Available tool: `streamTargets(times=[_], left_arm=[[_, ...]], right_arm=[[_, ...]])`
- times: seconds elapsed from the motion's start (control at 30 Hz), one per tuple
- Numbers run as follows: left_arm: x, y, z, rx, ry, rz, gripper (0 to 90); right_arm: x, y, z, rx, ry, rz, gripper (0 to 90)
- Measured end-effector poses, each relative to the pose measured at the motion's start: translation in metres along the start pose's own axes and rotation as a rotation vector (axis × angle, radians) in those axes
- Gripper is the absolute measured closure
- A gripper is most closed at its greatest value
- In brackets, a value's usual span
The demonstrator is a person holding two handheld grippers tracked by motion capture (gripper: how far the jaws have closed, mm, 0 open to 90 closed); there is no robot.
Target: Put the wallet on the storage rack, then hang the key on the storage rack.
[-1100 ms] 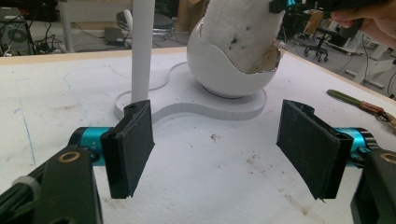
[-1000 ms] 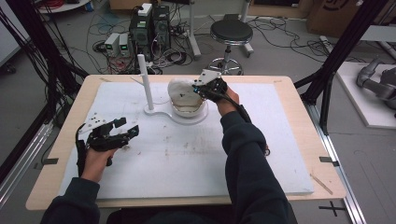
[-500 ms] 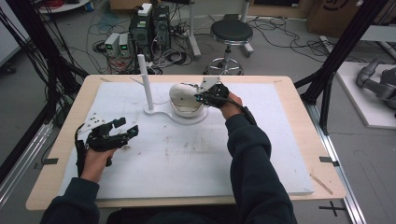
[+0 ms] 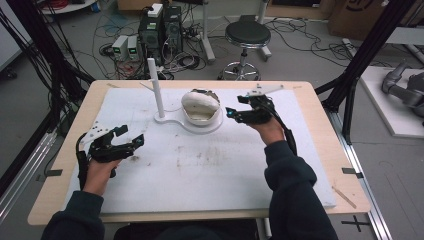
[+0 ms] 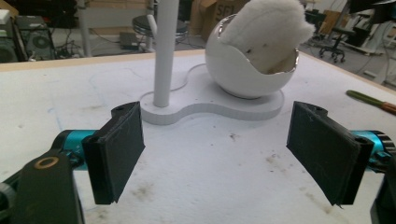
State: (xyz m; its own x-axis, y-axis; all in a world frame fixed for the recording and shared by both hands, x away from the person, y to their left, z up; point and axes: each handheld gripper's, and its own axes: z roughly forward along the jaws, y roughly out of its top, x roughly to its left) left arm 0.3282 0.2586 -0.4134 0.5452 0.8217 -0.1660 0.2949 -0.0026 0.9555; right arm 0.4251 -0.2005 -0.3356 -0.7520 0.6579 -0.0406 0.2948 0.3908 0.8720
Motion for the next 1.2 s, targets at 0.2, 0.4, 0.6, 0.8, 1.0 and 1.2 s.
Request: streamTargets(times=[0.2,0.4,0.6,0.8,1.0,1.2], left_arm=[[0.005,-0.001,-0.001,0.010,0.019,0.003,18.6],[0.004,-0.001,0.000,0.015,0.018,0.004,18.6],[0.000,-0.001,0.005,0.029,0.009,0.007,18.6],[-0.001,-0.001,0.005,0.029,0.001,0.009,18.6],[-0.001,-0.002,0.006,0.027,-0.003,0.006,18.6],[0.000,-0.001,0.006,0.030,0.017,-0.008,18.7]], right_arm=[[0.002,-0.037,-0.031,-0.002,-0.055,0.061,23.1],[-0.002,-0.078,-0.046,0.052,-0.095,0.133,21.4],[-0.003,-0.094,-0.059,0.060,-0.134,0.151,21.4],[-0.008,-0.099,-0.068,0.044,-0.176,0.167,21.4],[-0.011,-0.104,-0.068,0.079,-0.208,0.161,21.4],[-0.021,-0.123,-0.068,0.223,-0.274,0.147,26.5]])
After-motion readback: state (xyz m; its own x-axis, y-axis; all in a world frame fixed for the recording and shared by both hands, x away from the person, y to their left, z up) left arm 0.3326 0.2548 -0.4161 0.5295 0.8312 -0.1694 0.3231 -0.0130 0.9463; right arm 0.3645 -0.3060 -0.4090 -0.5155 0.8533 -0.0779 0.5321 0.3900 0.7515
